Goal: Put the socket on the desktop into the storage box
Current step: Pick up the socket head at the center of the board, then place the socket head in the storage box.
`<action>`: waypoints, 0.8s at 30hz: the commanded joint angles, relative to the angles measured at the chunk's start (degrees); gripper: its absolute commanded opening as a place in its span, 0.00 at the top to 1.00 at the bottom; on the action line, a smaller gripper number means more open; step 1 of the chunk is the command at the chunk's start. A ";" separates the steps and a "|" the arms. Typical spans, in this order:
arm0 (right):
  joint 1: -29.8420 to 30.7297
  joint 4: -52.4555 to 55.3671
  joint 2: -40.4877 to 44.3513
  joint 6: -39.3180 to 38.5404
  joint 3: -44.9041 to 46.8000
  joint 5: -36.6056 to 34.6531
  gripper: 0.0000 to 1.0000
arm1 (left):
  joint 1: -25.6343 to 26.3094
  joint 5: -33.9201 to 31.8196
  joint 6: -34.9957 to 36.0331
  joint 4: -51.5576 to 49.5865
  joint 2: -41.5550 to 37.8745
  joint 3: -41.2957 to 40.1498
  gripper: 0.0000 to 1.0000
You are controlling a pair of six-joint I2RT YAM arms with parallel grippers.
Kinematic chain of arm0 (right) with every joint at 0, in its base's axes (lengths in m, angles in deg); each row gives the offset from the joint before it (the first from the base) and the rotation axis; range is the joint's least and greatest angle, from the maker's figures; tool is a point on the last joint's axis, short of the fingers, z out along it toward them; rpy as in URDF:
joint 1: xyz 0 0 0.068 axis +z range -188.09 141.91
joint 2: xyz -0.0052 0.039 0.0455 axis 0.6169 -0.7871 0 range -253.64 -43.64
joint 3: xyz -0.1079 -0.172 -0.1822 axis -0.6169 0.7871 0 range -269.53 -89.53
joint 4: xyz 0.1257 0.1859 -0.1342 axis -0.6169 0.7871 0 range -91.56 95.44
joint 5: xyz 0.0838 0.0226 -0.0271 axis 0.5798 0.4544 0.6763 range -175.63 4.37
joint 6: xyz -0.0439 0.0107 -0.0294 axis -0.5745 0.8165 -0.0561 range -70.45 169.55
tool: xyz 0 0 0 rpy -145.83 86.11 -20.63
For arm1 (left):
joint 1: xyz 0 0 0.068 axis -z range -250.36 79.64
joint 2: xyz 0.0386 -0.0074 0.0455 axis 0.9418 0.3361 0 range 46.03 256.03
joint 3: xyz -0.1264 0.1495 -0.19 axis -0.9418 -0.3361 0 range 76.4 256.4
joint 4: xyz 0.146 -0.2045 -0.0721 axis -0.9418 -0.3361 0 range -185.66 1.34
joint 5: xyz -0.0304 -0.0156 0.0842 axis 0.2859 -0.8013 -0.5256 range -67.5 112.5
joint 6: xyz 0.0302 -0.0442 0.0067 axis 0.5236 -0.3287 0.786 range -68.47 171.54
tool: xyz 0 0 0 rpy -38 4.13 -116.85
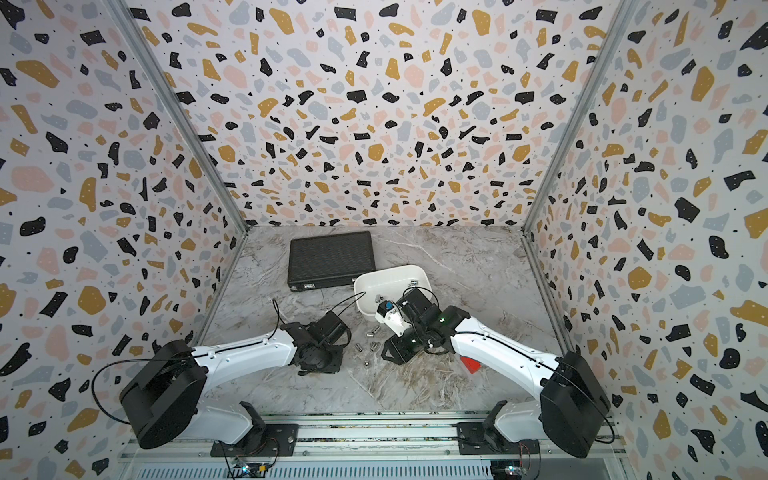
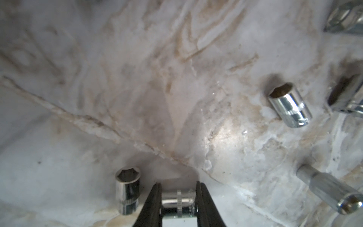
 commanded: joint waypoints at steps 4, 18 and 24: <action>0.24 -0.03 1.47 0.37 -0.20 0.15 0.57 | 0.28 -0.28 0.33 -0.12 0.01 0.48 0.87; -2.03 -0.87 3.67 3.05 -0.03 -0.21 0.57 | 0.31 1.46 1.82 -2.34 0.04 10.27 0.88; -5.35 -0.73 5.30 4.89 0.10 -0.56 0.57 | 0.31 2.98 3.60 -2.37 3.09 16.36 0.89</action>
